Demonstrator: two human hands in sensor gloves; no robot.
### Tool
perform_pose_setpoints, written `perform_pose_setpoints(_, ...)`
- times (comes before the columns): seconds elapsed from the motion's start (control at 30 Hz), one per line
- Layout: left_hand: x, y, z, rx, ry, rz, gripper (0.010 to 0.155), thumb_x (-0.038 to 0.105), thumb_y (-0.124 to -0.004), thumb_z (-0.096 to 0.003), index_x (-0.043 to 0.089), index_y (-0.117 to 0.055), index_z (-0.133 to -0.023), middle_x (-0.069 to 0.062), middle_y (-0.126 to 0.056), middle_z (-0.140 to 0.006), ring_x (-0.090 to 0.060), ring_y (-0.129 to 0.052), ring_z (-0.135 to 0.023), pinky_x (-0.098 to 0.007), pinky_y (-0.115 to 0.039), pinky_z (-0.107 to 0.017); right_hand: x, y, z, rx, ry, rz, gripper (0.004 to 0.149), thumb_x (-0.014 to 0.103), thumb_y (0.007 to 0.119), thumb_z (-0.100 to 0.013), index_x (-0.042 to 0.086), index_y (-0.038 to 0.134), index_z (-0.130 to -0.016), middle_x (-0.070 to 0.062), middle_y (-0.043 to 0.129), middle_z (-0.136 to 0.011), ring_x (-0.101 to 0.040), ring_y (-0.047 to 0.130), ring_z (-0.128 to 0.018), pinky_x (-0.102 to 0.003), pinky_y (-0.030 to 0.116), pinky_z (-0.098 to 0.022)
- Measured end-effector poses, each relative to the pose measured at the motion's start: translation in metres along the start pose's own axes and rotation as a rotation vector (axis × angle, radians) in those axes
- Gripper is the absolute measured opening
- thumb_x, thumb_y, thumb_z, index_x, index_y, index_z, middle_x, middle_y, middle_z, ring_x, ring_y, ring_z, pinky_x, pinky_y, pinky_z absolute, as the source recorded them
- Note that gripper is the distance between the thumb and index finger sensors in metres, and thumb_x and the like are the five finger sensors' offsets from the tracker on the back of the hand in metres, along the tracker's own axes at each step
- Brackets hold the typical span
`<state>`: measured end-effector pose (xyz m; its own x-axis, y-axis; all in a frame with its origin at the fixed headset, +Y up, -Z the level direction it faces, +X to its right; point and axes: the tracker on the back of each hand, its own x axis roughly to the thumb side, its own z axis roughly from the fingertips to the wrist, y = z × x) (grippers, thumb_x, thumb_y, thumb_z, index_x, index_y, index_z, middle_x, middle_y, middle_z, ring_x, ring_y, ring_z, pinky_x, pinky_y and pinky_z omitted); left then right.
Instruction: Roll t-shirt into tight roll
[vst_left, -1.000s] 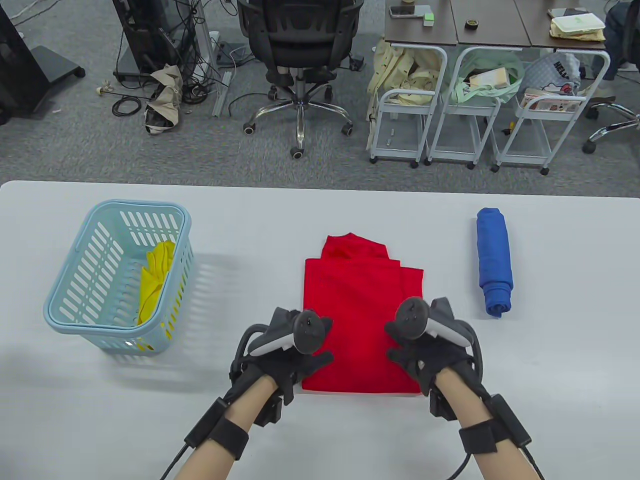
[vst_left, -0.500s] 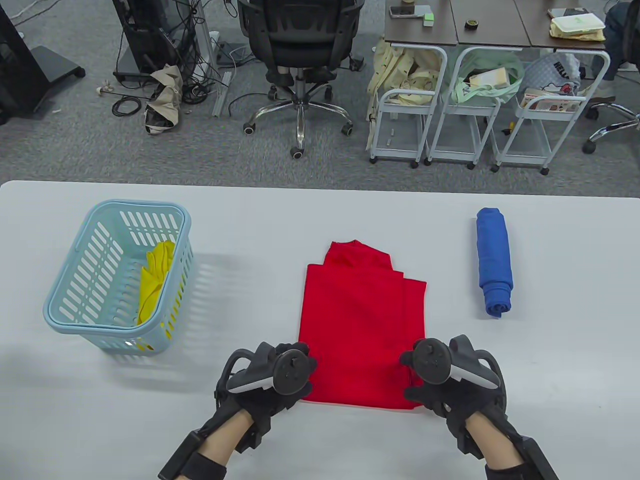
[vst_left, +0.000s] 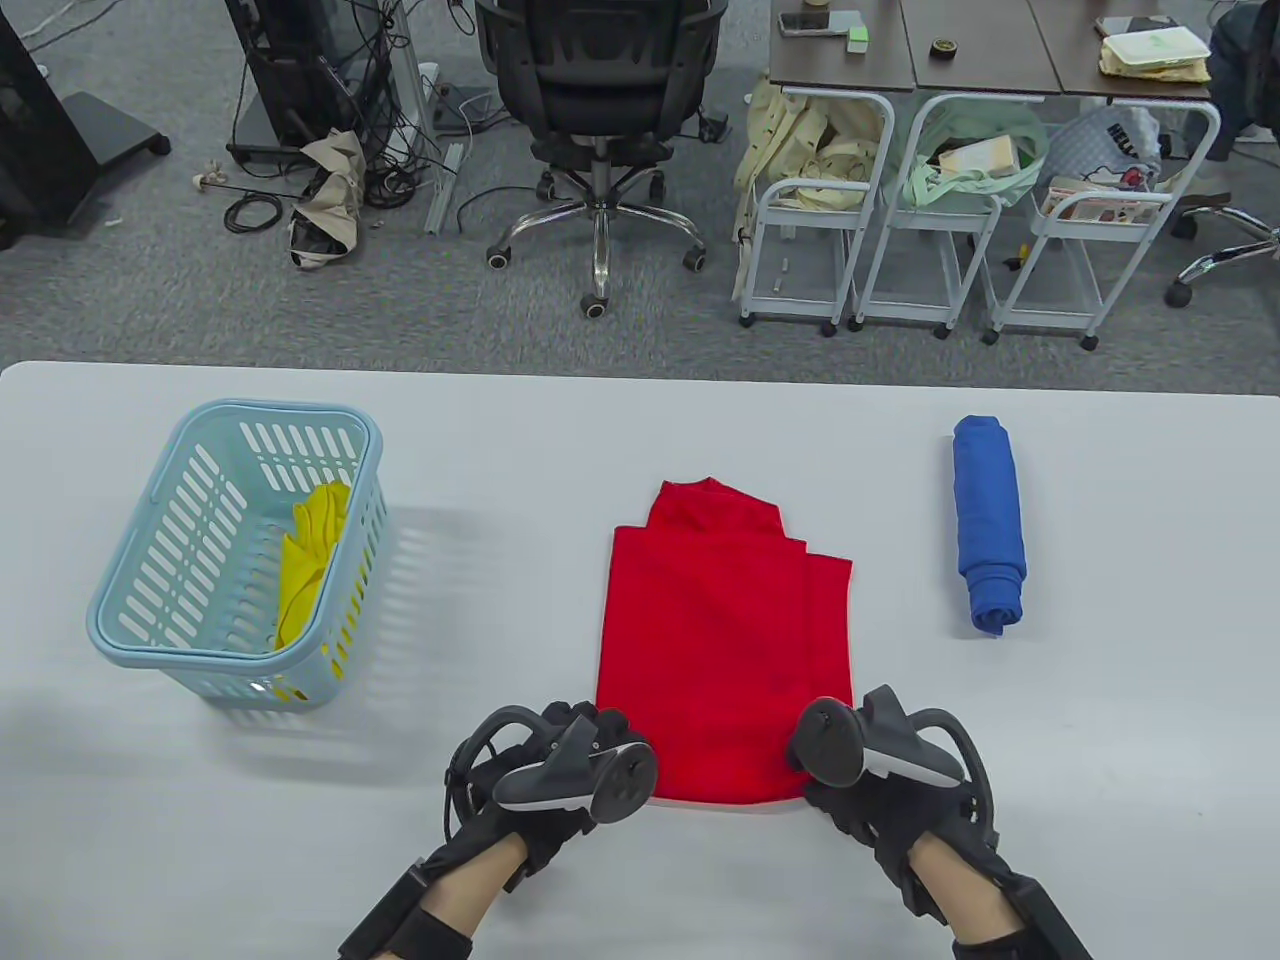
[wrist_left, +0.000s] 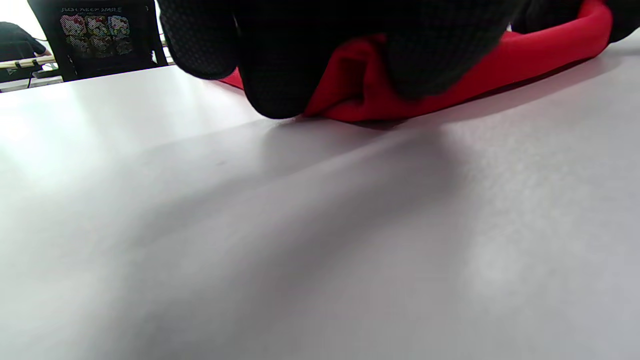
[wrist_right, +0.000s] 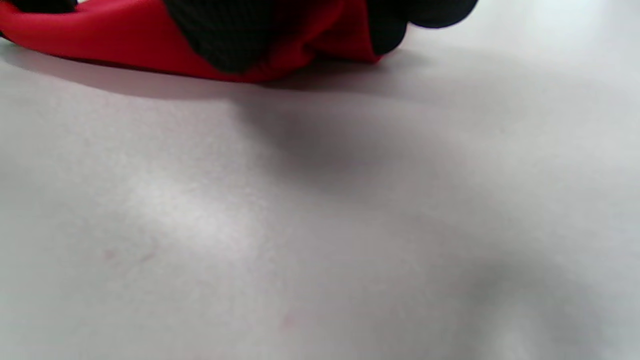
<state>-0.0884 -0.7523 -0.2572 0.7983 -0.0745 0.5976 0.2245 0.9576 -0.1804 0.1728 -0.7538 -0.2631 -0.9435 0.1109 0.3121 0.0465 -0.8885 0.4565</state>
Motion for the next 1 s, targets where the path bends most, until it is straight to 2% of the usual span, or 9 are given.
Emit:
perform_pose_setpoints(0.13,-0.016,0.007,0.005,-0.033,-0.014,0.24,0.042,0.041,-0.073,-0.0549,0.027,-0.08,-0.094,-0.001,-0.09,-0.091,-0.025,-0.094,-0.079,-0.052,-0.074,-0.069,-0.008,-0.008,0.005,0.001,0.003,-0.041,0.04,0.034,0.074,-0.055,0.025,0.068,-0.094,-0.007,0.062,-0.104,-0.027,0.078,-0.084,-0.05,0.065,-0.064)
perform_pose_setpoints(0.3,-0.04,0.017,0.018,-0.054,-0.059,0.62,0.043,0.043,-0.072,-0.0561,0.024,-0.083,-0.093,-0.005,-0.092,-0.089,-0.028,-0.094,-0.077,-0.055,-0.073,-0.068,-0.026,-0.017,0.015,0.103,-0.103,-0.382,0.041,0.039,0.068,-0.056,0.018,0.075,-0.091,-0.012,0.076,-0.093,-0.025,0.091,-0.069,-0.046,0.075,-0.054)
perform_pose_setpoints(0.53,-0.026,0.015,0.013,0.007,0.2,0.029,0.052,0.046,-0.068,-0.0573,0.027,-0.065,-0.105,-0.005,-0.076,-0.105,-0.029,-0.083,-0.091,-0.055,-0.066,-0.073,-0.014,-0.003,-0.002,0.049,0.121,-0.117,0.042,0.043,0.062,-0.057,0.02,0.067,-0.093,-0.009,0.069,-0.093,-0.021,0.087,-0.067,-0.045,0.072,-0.055)
perform_pose_setpoints(0.67,-0.01,0.032,0.024,0.179,0.058,0.196,0.054,0.045,-0.069,-0.0574,0.028,-0.062,-0.108,-0.005,-0.077,-0.105,-0.03,-0.083,-0.092,-0.055,-0.067,-0.073,-0.013,-0.004,-0.002,0.051,0.128,-0.134,0.042,0.043,0.063,-0.058,0.02,0.068,-0.093,-0.01,0.07,-0.094,-0.022,0.088,-0.068,-0.045,0.072,-0.055)
perform_pose_setpoints(0.77,0.011,0.016,0.012,0.068,-0.094,0.284,0.053,0.044,-0.073,-0.0554,0.029,-0.068,-0.106,-0.006,-0.081,-0.105,-0.031,-0.086,-0.09,-0.055,-0.068,-0.071,-0.017,-0.006,0.002,0.025,0.211,-0.131,0.044,0.047,0.067,-0.057,0.021,0.07,-0.092,-0.008,0.072,-0.094,-0.022,0.09,-0.068,-0.045,0.074,-0.054)
perform_pose_setpoints(0.83,0.023,-0.003,0.0,-0.137,-0.085,0.151,0.057,0.049,-0.072,-0.0548,0.032,-0.063,-0.108,-0.006,-0.063,-0.111,-0.03,-0.069,-0.095,-0.053,-0.064,-0.074,-0.019,-0.014,0.012,-0.072,0.434,-0.011,0.053,0.05,0.072,-0.054,0.017,0.069,-0.096,-0.013,0.072,-0.096,-0.025,0.09,-0.069,-0.047,0.074,-0.054)
perform_pose_setpoints(0.9,0.025,-0.001,0.001,-0.062,-0.089,0.096,0.061,0.053,-0.072,-0.0536,0.034,-0.055,-0.109,-0.006,-0.061,-0.111,-0.029,-0.068,-0.093,-0.052,-0.064,-0.074,-0.022,-0.025,0.022,-0.146,0.483,0.069,0.055,0.049,0.075,-0.053,0.019,0.066,-0.098,-0.011,0.069,-0.098,-0.023,0.089,-0.07,-0.046,0.073,-0.056)
perform_pose_setpoints(0.93,0.024,0.0,0.001,-0.08,-0.087,0.108,0.061,0.053,-0.073,-0.0532,0.033,-0.057,-0.109,-0.006,-0.063,-0.111,-0.029,-0.07,-0.093,-0.052,-0.065,-0.074,-0.021,-0.028,0.026,-0.169,0.436,0.043,0.053,0.047,0.075,-0.053,0.02,0.065,-0.098,-0.011,0.068,-0.099,-0.023,0.087,-0.071,-0.047,0.071,-0.057)
perform_pose_setpoints(1.0,0.022,-0.002,0.001,-0.086,-0.082,0.156,0.062,0.053,-0.074,-0.0531,0.033,-0.057,-0.109,-0.006,-0.061,-0.111,-0.029,-0.068,-0.094,-0.052,-0.064,-0.075,-0.013,-0.032,0.026,-0.145,0.107,-0.083,0.051,0.043,0.077,-0.054,0.023,0.063,-0.099,-0.01,0.063,-0.101,-0.025,0.082,-0.076,-0.048,0.067,-0.061)
